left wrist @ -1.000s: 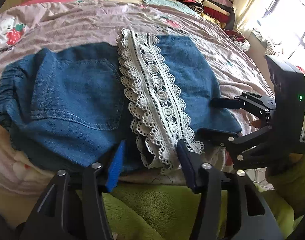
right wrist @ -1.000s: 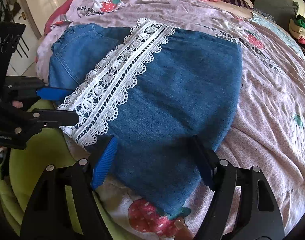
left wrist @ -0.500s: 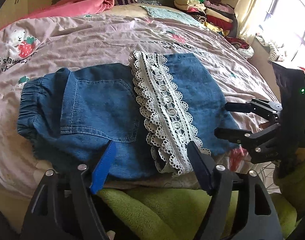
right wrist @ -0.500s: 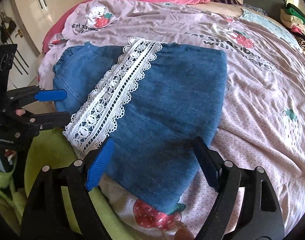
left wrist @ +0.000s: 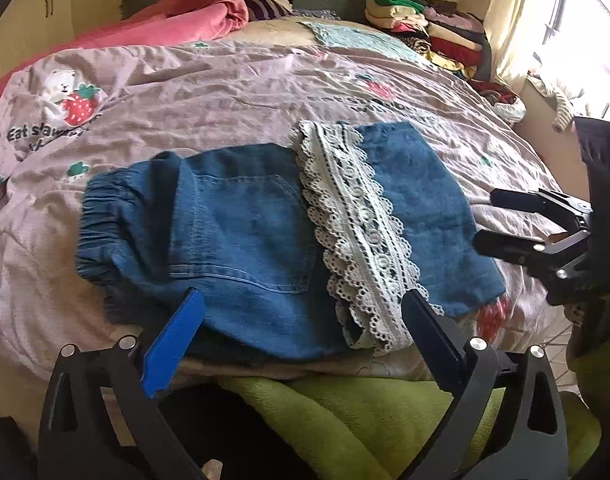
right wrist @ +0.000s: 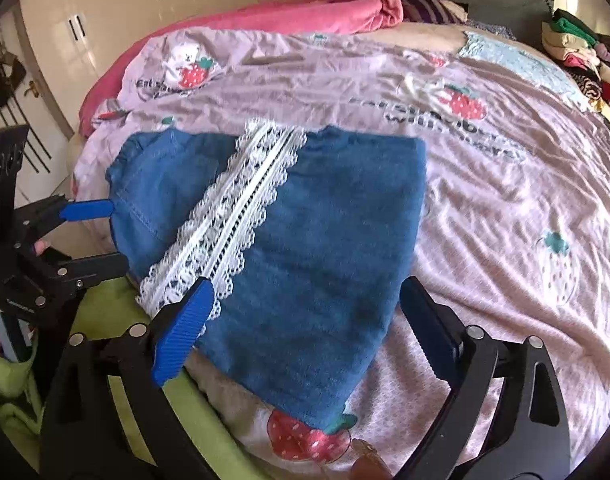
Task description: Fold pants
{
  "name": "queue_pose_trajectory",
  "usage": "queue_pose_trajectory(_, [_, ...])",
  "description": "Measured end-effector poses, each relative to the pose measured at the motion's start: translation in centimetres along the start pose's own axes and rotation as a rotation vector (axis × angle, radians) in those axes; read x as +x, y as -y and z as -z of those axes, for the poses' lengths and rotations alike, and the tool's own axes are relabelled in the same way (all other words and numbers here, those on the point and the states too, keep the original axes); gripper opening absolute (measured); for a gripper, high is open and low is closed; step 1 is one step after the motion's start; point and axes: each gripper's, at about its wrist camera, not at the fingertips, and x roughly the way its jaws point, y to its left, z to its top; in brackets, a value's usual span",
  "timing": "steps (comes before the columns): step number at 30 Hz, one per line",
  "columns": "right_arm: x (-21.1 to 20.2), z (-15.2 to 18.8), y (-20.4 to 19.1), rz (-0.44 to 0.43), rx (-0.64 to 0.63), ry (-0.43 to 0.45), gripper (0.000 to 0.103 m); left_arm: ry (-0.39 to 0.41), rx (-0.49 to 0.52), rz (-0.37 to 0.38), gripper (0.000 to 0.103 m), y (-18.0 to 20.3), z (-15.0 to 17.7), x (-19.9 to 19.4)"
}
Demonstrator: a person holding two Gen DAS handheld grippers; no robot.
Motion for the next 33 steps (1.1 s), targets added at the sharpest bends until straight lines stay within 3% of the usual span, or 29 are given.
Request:
queue_pose_trajectory(16, [-1.5, -2.9, -1.9, 0.002, -0.035, 0.064, 0.092, 0.069, -0.112, -0.073, 0.098, -5.1, 0.3, -2.9])
queue_pose_trajectory(33, [2.0, -8.2, -8.4, -0.136, -0.161, 0.044, 0.093, 0.063, -0.245, -0.129, 0.098, -10.8, 2.1, -3.2])
